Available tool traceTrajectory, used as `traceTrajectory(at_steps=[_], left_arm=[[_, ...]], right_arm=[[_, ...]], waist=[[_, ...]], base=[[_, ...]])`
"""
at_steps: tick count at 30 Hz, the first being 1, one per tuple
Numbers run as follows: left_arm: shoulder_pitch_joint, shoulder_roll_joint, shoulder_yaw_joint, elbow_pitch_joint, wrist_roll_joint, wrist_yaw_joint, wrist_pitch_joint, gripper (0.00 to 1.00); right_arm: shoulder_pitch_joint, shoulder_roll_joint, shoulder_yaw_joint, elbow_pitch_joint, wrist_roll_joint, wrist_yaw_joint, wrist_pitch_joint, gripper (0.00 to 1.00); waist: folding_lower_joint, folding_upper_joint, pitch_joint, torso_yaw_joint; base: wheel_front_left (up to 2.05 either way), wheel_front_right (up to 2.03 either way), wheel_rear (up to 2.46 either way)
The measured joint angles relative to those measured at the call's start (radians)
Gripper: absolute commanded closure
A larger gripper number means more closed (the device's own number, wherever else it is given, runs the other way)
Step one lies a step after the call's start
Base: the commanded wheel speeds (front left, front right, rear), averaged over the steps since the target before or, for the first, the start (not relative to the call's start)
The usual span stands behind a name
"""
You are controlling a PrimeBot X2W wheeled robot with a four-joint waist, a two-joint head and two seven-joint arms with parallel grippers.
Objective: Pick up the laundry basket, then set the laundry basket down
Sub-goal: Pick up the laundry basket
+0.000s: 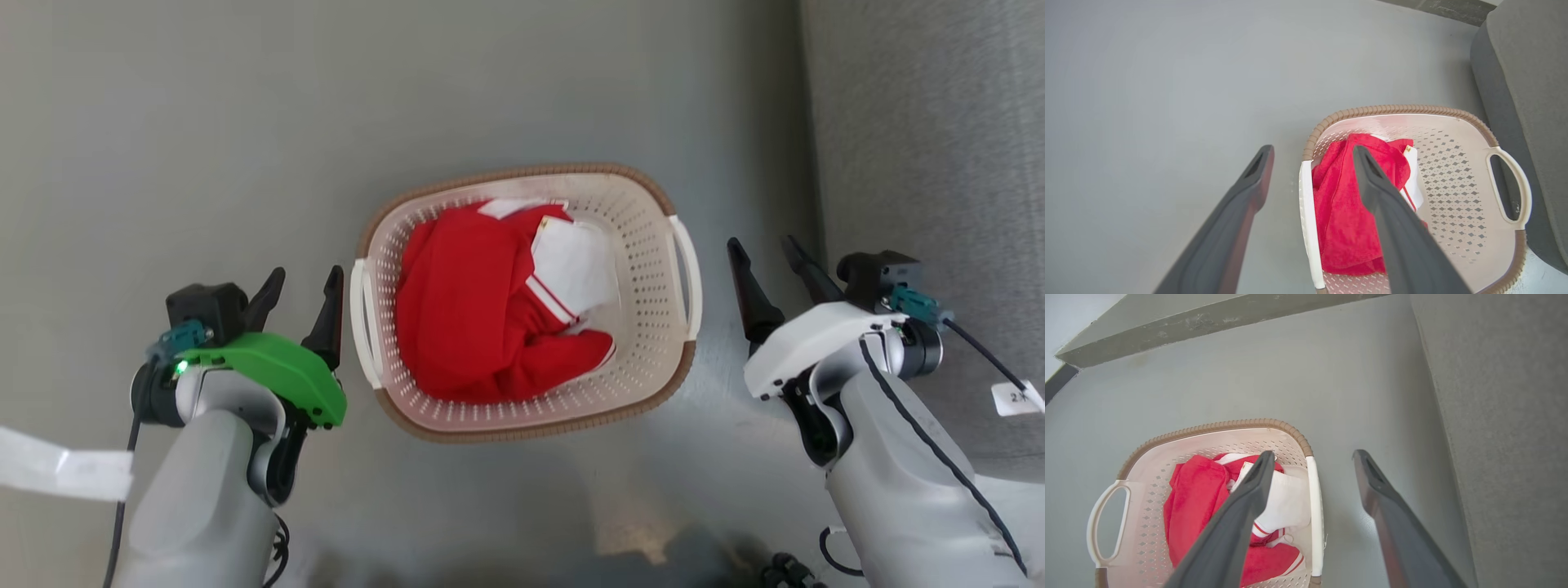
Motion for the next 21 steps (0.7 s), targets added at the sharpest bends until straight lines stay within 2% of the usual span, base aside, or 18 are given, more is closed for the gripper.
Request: traceTrajectory(at_steps=[21], left_arm=[[-0.22,-0.014,-0.149,0.179,-0.079,0.0,0.096,0.0]], right_arm=[[-0.199,-0.005,0.106,0.159,0.061,0.009,0.006,0.0]], waist=[[0.0002,0.0,0.223,0.015]], base=[[0.0,0.0,0.0]])
